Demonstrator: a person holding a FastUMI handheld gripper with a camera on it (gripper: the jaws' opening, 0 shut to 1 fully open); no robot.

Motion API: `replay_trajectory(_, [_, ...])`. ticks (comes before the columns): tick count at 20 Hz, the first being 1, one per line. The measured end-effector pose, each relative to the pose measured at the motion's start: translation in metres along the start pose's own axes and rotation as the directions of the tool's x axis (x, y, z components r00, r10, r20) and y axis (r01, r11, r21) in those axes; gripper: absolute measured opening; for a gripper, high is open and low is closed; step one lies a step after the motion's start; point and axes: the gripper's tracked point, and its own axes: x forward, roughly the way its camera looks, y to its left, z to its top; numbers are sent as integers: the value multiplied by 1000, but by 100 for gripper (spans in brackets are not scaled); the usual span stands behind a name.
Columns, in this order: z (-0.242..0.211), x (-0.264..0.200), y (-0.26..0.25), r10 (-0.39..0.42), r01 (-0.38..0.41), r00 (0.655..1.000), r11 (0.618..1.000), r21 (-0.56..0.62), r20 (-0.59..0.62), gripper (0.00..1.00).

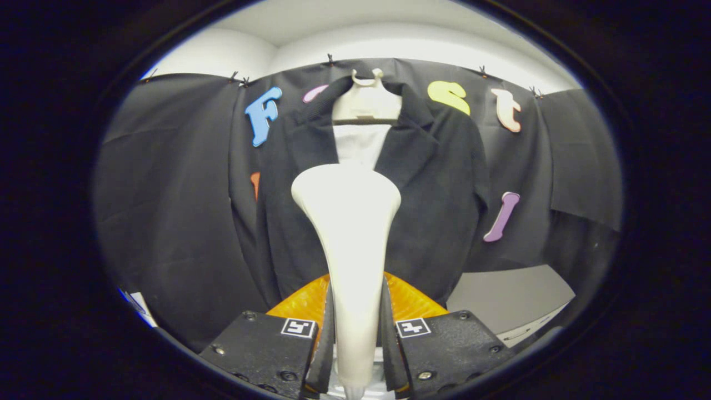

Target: Iron the clothes twice with a garment steamer, once on the left side and once on the right side.

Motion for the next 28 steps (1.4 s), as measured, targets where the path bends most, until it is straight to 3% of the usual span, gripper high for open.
replay_trajectory(6, [52,24,52,29,-27,998,999,-47,49,40])
replay_trajectory(10, [59,40,70,24,-22,999,997,-72,36,40])
replay_trajectory(23, [-18,66,62,5,-11,996,998,-69,-87,40])
replay_trajectory(28, [-66,54,67,19,-32,990,995,-95,-140,40])
